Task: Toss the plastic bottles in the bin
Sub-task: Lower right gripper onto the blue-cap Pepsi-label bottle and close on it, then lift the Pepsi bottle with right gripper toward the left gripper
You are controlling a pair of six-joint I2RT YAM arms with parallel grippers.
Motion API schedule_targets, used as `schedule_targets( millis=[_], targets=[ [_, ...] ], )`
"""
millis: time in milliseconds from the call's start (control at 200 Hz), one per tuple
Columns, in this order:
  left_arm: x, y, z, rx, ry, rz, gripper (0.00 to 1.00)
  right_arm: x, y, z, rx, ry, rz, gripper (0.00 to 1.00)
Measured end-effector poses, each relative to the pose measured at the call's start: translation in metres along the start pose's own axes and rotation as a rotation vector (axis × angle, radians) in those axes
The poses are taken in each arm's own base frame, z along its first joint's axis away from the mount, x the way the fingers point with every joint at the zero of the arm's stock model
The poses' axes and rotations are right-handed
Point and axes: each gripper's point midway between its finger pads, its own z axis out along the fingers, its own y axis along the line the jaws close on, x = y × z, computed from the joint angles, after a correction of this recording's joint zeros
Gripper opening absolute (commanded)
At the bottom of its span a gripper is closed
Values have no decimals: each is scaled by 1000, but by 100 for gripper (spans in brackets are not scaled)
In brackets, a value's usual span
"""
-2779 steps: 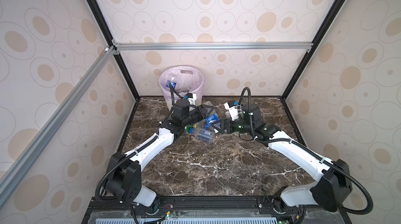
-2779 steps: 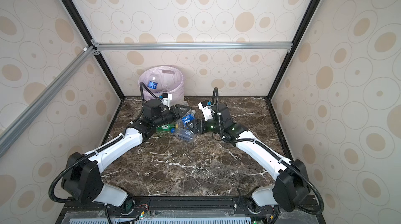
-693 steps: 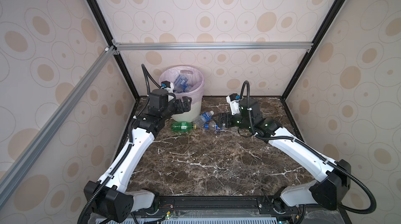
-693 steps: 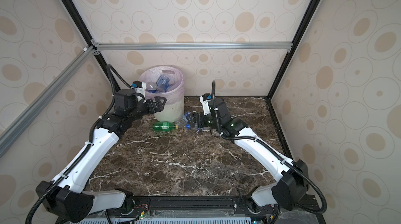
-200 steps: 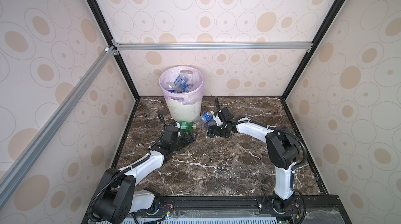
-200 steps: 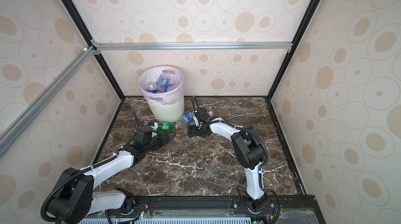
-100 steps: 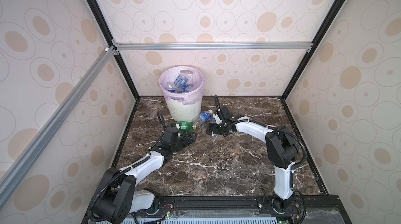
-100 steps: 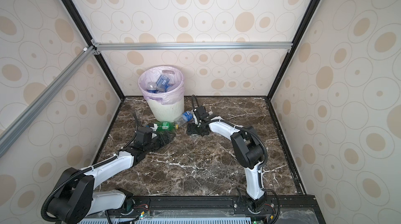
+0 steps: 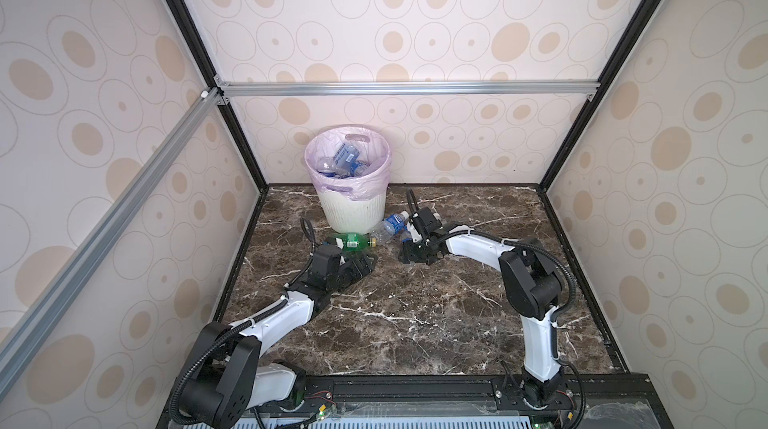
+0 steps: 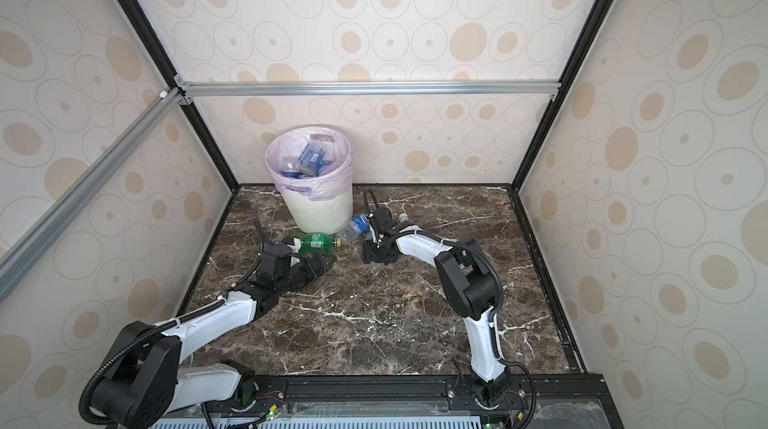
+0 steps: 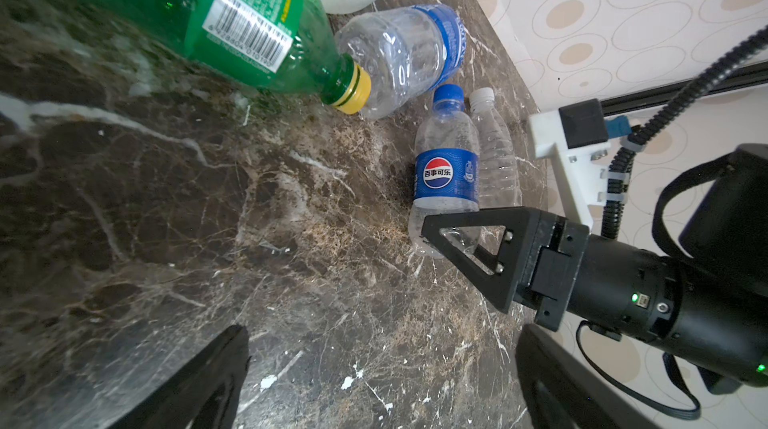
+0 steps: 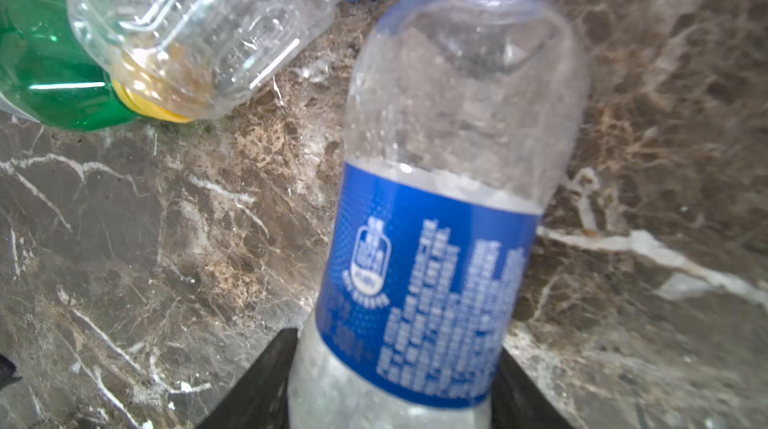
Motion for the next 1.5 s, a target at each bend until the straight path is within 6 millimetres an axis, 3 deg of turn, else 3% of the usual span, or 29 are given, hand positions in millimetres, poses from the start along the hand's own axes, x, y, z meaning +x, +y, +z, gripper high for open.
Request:
schedule_targets(
  millis=[305, 610, 755, 1005, 1240, 1501],
  targets=[
    [1, -7, 1, 39, 6, -30, 99, 30, -1, -23, -1, 26, -18, 53],
    [19, -18, 19, 128, 118, -85, 99, 45, 32, -69, -99, -41, -87, 53],
    [17, -33, 19, 180, 118, -90, 99, 50, 48, -83, -150, -74, -126, 53],
    [7, -60, 18, 249, 106, -76, 98, 61, 67, -88, -220, -89, -168, 53],
    [9, -62, 24, 251, 121, -88, 91, 65, 89, -92, -292, -107, -214, 53],
    [5, -72, 22, 277, 113, -82, 79, 65, 95, -96, -322, -117, -229, 53]
  ],
)
